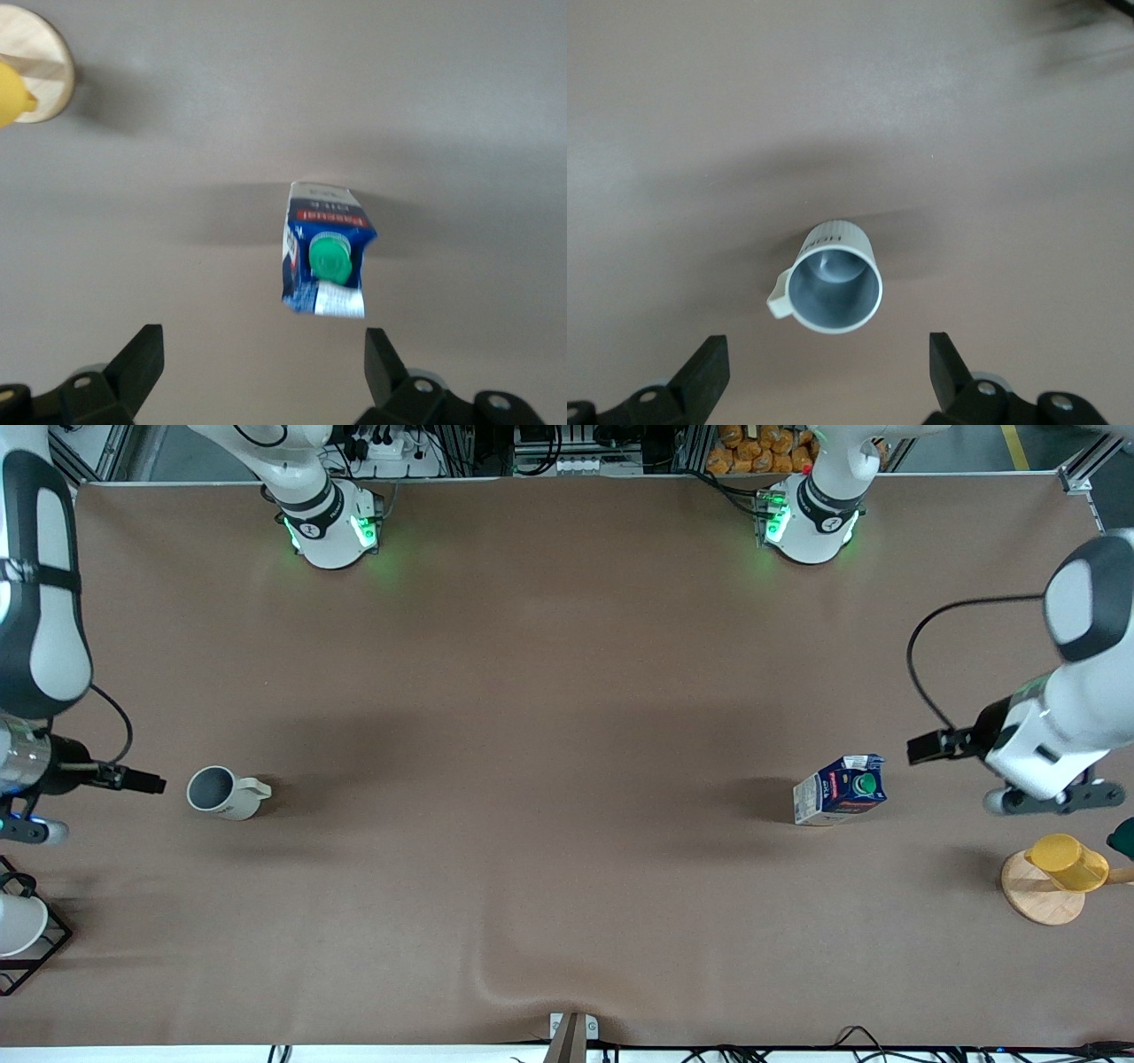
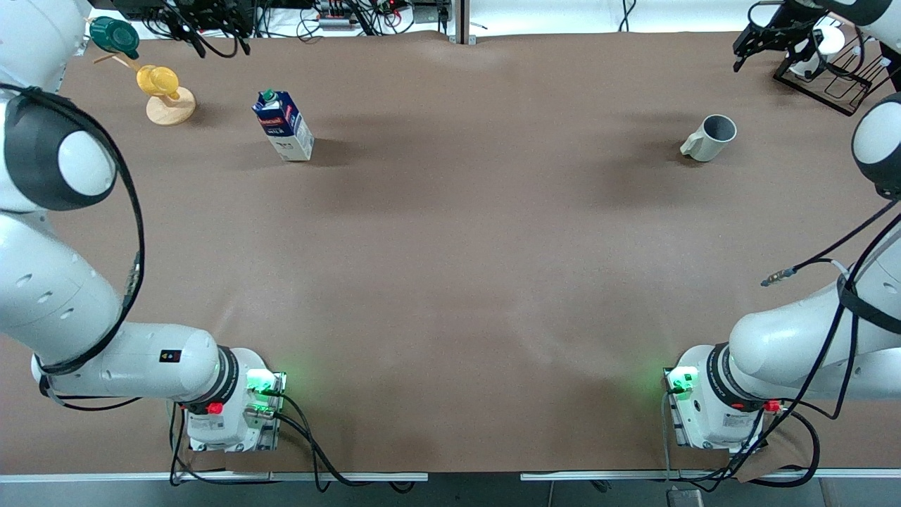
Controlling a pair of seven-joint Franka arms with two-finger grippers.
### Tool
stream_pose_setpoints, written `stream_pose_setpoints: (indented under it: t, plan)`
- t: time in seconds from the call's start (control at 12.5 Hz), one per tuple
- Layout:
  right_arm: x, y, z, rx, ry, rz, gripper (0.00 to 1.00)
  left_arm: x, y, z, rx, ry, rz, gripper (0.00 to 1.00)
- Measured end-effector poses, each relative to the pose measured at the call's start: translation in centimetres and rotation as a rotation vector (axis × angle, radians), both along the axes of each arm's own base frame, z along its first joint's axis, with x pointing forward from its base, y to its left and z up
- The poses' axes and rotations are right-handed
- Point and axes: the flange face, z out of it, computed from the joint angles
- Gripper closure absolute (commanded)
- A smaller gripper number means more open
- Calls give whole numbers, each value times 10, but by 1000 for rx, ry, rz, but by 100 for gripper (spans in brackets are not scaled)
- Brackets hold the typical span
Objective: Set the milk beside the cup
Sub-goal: 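Reach the left gripper to the milk while the right gripper reaches the mug, then close the left gripper on the milk while the right gripper grips the mug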
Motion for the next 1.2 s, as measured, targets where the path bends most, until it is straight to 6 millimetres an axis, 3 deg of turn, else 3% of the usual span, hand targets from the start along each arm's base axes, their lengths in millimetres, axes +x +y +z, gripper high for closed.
stream_pose_setpoints:
  t: [0.32, 0.56, 0.88, 0.96, 1.04, 1.12, 1.2]
  plan:
    - [5, -23, -67, 7, 46, -27, 0, 5, -5, -59, 0, -19, 33, 0]
    - [-5, -25, -123, 26, 137, -32, 0, 3, -14, -72, -15, -27, 62, 0]
    - [-21, -22, -156, 41, 206, -33, 0, -4, -24, -93, -31, 4, 61, 0]
    - [-23, -21, -159, 42, 212, -33, 37, -7, -26, -103, -30, 21, 57, 0]
    - [-23, -21, -160, 41, 205, -33, 84, -10, -28, -112, -29, 34, 55, 0]
    - [-22, -23, -160, 37, 187, -34, 100, -11, -29, -119, -28, 46, 54, 0]
    - [-22, -26, -160, 35, 178, -38, 100, -12, -29, -126, -27, 56, 53, 0]
